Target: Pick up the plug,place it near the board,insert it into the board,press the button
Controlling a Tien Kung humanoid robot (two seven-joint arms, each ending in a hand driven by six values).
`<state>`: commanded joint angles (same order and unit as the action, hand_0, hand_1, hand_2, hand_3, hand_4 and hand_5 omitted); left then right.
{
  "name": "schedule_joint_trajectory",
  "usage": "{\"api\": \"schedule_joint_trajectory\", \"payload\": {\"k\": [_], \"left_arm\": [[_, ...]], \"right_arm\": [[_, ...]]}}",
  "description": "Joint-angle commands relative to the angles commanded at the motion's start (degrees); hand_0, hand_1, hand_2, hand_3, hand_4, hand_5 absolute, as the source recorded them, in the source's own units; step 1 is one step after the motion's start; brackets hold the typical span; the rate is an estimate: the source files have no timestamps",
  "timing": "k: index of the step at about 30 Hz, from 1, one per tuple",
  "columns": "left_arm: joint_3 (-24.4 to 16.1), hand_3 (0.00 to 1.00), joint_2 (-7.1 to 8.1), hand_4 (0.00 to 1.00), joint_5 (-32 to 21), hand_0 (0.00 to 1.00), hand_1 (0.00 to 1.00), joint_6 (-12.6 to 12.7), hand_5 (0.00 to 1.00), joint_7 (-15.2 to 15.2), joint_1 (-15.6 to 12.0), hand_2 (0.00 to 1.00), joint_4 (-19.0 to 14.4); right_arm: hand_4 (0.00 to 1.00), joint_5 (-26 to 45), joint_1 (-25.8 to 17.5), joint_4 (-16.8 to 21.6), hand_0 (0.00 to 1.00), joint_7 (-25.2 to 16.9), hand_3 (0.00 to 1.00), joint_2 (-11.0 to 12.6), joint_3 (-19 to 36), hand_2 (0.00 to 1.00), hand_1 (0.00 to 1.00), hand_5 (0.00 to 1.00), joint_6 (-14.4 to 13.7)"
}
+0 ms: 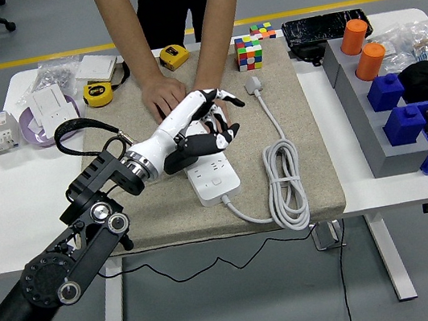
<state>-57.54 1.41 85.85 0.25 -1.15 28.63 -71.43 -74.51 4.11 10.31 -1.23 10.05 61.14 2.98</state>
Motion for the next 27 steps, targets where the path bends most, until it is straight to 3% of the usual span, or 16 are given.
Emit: {"api": "schedule_joint_trajectory", "payload": {"k": [3, 4, 9, 10, 17, 27], "left_arm": [[-1.4, 0.817, -1.36, 0.912, -7.1, 0.726, 0.811, 1.5, 0.125, -1.6, 0.8, 0.794, 4.6], [-1.6, 0.893, -1.41, 0.982, -9.7, 0.905, 0.938, 1.8, 0.172, -1.8, 0.9, 0.909, 5.8], [-2.7, 0.893, -1.41, 0.982, -21.5, 0.905, 0.938, 3.8, 0.172, -1.7, 2.2, 0.909, 12.7], [-2.7, 0.896, -1.41, 0.998, -22.8, 0.971, 0.961, 4.1, 0.184, -1.4, 2.4, 0.919, 14.1], [-2.3, 0.885, -1.41, 0.998, -9.1, 0.987, 0.965, 4.1, 0.195, 1.7, 3.4, 0.914, 19.7], [-0.5, 0.881, -0.70, 0.998, 15.1, 0.987, 0.963, 2.2, 0.208, 4.9, 3.8, 0.908, 20.3]], "right_arm": [[0.998, -0.1, -0.1, 0.0, 0.926, 0.0, 0.817, 0.1, 0.0, 0.788, 0.848, 0.845, 0.0], [0.998, -0.2, -0.1, 0.0, 0.927, 0.1, 0.816, 0.1, 0.1, 0.788, 0.849, 0.846, 0.0], [0.998, -0.2, -0.2, 0.0, 0.927, 0.1, 0.816, 0.1, 0.1, 0.788, 0.849, 0.846, 0.0], [0.998, -0.1, -0.2, 0.0, 0.927, 0.1, 0.817, 0.1, 0.0, 0.789, 0.848, 0.846, 0.0], [0.998, 0.2, 0.1, 0.0, 0.927, -0.1, 0.816, 0.2, -0.1, 0.789, 0.847, 0.846, 0.0], [0.998, -0.1, 0.1, 0.0, 0.927, 0.0, 0.816, 0.2, 0.4, 0.788, 0.848, 0.844, -0.1]]}}
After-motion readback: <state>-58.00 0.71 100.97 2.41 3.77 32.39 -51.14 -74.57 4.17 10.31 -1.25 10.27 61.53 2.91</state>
